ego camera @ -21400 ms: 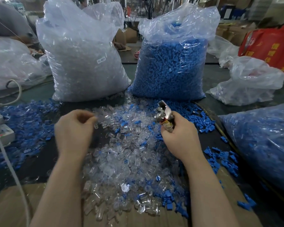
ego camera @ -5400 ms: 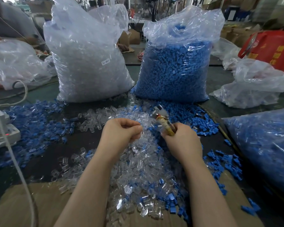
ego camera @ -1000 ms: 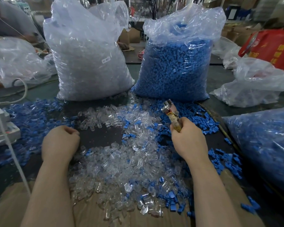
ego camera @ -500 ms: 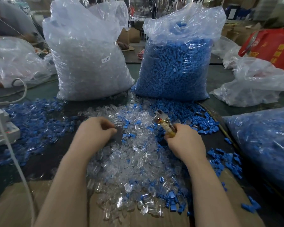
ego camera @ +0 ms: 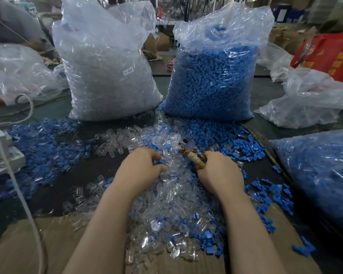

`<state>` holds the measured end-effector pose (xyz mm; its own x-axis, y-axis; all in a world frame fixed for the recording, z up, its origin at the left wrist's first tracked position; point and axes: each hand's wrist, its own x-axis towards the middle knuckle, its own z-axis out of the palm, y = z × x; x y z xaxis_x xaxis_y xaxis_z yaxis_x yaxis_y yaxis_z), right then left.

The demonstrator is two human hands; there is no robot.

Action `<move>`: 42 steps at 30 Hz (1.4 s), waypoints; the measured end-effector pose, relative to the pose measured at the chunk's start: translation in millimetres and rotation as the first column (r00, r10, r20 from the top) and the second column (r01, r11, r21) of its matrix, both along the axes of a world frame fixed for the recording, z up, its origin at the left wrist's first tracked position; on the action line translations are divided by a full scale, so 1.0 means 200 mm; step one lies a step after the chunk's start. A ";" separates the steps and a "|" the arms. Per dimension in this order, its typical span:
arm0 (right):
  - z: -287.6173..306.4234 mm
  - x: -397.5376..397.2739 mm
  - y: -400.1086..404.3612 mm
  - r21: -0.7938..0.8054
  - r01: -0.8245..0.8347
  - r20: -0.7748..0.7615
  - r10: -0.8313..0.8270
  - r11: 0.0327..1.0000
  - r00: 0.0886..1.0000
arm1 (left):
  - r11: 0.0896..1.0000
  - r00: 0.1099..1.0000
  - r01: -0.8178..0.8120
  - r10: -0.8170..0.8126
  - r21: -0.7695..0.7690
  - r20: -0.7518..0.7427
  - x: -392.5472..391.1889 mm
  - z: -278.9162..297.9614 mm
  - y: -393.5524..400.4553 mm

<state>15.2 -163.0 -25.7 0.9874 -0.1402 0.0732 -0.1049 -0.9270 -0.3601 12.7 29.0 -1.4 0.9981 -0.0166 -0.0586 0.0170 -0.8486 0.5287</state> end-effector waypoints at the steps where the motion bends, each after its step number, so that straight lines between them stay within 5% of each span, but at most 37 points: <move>1: 0.00 0.00 0.00 0.002 0.002 0.002 -0.002 1.000 1.000 | 1.000 1.000 0.014 -0.015 -0.002 -0.009 0.00 0.00 -0.01; 10: 0.00 -0.01 -0.01 0.043 0.063 0.066 -0.065 0.997 0.996 | 0.993 0.999 0.036 -0.033 -0.115 0.025 -0.02 0.02 -0.09; 17: 0.01 -0.01 0.02 -0.002 0.002 0.008 -0.002 1.000 1.000 | 0.997 0.997 0.067 -0.069 0.040 0.039 -0.03 0.00 -0.15; 23: 0.01 0.00 0.02 0.012 0.037 0.032 -0.037 0.999 0.999 | 1.000 0.991 0.000 -0.001 0.008 0.136 -0.03 0.00 -0.16; 30: 0.02 0.01 -0.01 0.248 0.024 0.073 -0.044 0.968 0.996 | 0.972 0.986 -0.053 0.086 -0.231 0.139 -0.02 0.02 -0.13; 34: 0.04 0.01 -0.01 0.435 -0.035 0.132 -0.025 0.900 0.991 | 0.863 0.982 -0.091 0.162 -0.497 0.101 -0.03 0.03 -0.13; 39: 0.06 0.00 0.00 0.549 -0.103 0.223 -0.027 0.829 0.974 | 0.836 0.989 -0.094 0.142 -0.541 0.048 -0.04 0.04 -0.13; 42: 0.06 0.00 -0.01 0.573 -0.099 0.246 -0.055 0.814 0.968 | 0.734 0.988 -0.115 0.157 -0.669 0.002 -0.03 0.05 -0.12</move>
<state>15.6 -164.0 -13.0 0.9527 -0.2103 0.2195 0.0739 -0.5403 -0.8382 6.0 5.1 7.8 0.9939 0.1062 -0.0302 0.0582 -0.2710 0.9608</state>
